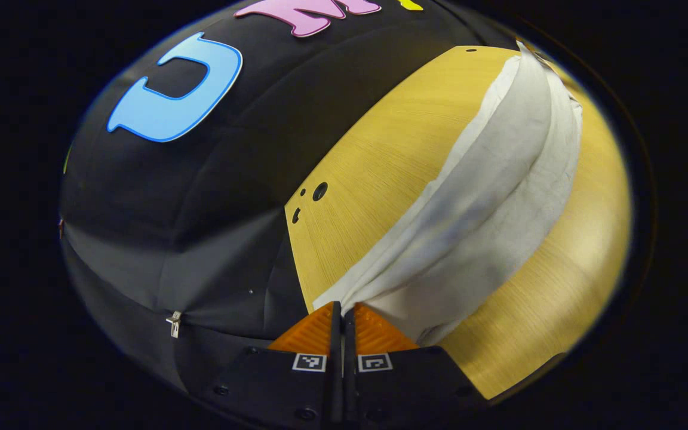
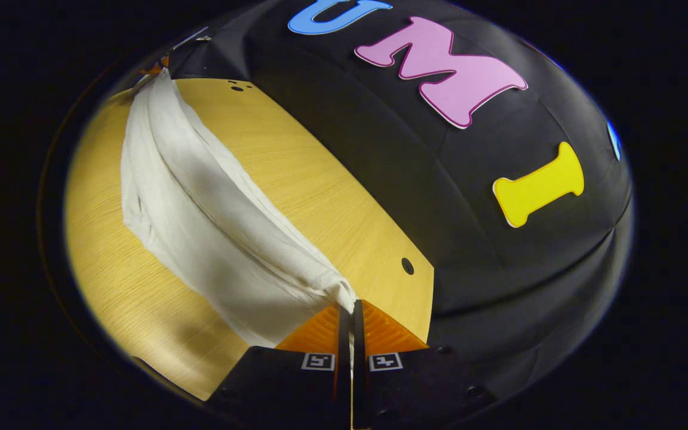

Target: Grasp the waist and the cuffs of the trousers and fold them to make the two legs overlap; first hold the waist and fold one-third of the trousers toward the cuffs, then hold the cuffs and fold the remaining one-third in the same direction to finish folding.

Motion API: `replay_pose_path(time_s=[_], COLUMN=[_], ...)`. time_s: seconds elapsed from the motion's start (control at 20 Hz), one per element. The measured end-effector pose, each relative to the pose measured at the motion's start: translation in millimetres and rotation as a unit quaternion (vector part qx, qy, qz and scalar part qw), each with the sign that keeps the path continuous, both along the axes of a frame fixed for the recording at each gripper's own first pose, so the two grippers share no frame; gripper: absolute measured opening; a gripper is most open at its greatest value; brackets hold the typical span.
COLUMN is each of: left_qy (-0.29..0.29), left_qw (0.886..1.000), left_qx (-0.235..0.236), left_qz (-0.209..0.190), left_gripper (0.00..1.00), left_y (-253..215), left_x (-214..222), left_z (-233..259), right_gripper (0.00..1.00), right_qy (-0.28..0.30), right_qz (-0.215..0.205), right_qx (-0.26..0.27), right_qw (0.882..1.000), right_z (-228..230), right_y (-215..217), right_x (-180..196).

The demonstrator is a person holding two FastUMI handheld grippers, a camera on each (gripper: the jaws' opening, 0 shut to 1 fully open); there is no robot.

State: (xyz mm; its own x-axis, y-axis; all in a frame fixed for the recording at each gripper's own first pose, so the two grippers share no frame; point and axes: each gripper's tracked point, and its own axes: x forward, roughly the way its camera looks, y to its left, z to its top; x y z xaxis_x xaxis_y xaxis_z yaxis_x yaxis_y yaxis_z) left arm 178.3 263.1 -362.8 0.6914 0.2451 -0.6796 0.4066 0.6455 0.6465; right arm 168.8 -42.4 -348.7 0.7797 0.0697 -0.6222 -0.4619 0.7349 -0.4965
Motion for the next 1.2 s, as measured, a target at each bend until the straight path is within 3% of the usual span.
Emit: replay_pose_path(time_s=[0.25, 0.7, 0.75, 0.8, 0.85, 0.95, 1.0, 1.05, 1.2], left_qy=[0.029, 0.075, 0.06, 0.046, 0.033, 0.02, 0.015, 0.014, -0.004], left_qw=[0.999, 0.997, 0.997, 0.998, 0.998, 0.998, 0.998, 0.998, 0.998], left_qx=[-0.015, 0.014, 0.03, 0.031, 0.036, 0.044, 0.041, 0.032, 0.016], left_qz=[0.025, 0.032, 0.036, 0.037, 0.037, 0.041, 0.044, 0.046, 0.06], left_gripper=[0.05, 0.07, 0.11, 0.27, 0.43, 0.73, 0.88, 0.94, 0.97], left_y=[3, 6, 10, 13, 14, 22, 24, 24, 28], left_x=[29, 43, 47, 50, 54, 53, 52, 49, 40], left_z=[-28, -78, -76, -70, -66, -57, -54, -53, -39], right_gripper=[0.06, 0.09, 0.18, 0.36, 0.35, 0.65, 0.61, 0.99, 0.98], right_qy=[0.024, 0.092, 0.101, 0.099, 0.094, 0.082, 0.076, 0.071, 0.049], right_qz=[-0.025, -0.092, -0.109, -0.124, -0.141, -0.174, -0.193, -0.215, -0.277], right_qx=[0.017, 0.043, 0.057, 0.072, 0.087, 0.129, 0.156, 0.182, 0.252], right_qw=[0.999, 0.991, 0.987, 0.985, 0.982, 0.973, 0.966, 0.957, 0.926], right_z=[-27, -86, -90, -89, -86, -76, -71, -63, -40], right_y=[6, 12, 13, 13, 11, 13, 15, 15, 12], right_x=[33, 46, 43, 45, 47, 49, 51, 51, 51])
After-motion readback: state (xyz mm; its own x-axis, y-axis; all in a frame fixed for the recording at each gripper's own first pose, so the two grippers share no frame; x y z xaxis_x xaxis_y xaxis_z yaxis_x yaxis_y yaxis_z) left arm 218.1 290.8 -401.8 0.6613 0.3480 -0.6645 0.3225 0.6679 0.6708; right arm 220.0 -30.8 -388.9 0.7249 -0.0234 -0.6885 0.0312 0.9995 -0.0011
